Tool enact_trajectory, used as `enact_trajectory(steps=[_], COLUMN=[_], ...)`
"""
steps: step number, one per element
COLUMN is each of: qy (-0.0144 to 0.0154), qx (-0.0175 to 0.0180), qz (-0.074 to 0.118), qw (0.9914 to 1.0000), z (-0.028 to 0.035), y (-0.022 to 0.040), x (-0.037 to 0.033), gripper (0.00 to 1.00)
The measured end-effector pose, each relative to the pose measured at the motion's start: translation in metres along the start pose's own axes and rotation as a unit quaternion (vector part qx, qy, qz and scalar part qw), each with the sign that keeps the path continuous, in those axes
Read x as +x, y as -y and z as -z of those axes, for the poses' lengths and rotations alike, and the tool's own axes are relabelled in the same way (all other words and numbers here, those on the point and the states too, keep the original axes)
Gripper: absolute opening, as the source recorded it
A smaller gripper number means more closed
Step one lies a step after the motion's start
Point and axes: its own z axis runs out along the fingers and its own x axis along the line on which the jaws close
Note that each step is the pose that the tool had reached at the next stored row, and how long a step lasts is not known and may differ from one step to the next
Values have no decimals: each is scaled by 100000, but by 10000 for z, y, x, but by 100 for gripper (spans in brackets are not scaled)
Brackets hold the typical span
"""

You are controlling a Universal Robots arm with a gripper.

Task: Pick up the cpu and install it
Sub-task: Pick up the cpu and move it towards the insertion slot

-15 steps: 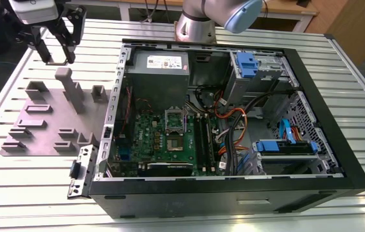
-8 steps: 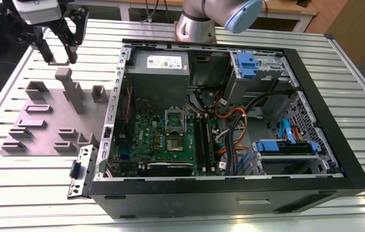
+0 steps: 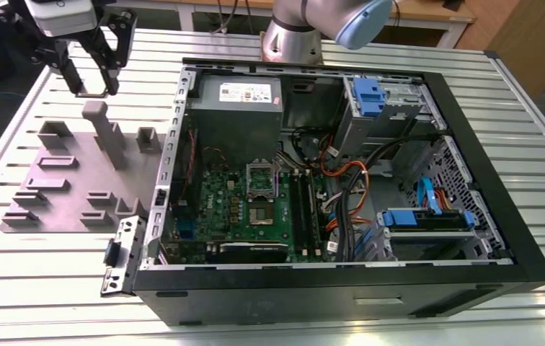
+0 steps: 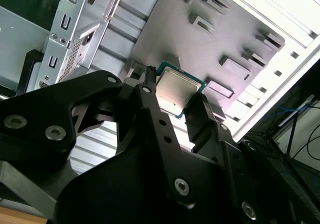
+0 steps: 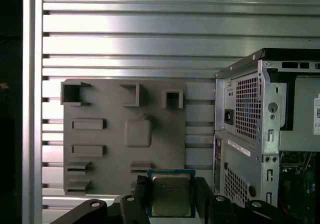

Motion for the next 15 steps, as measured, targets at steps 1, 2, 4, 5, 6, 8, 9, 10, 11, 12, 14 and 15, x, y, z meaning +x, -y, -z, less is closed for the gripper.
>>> enact_trajectory(steps=[1, 2, 4, 5, 6, 8, 9, 10, 11, 12, 14, 15], qy=[1, 2, 0, 0, -2, 1, 4, 2, -1, 2, 4, -2], qx=[-2, -3, -1, -3, 0, -2, -4, -3, -1, -3, -4, -2], qz=[3, 1, 0, 0, 1, 0, 0, 1, 4, 1, -2, 0], qw=[100000, 100000, 100000, 100000, 100000, 100000, 100000, 100000, 100000, 100000, 100000, 100000], z=[0, 0, 0, 0, 0, 0, 0, 0, 0, 0, 0, 0], y=[0, 0, 0, 0, 0, 0, 0, 0, 0, 0, 0, 0], x=[-7, -13, -26, -33, -40, -62, -69, -77, -84, -88, -94, -99], gripper=[47, 47, 47, 47, 47, 47, 47, 47, 47, 47, 47, 47])
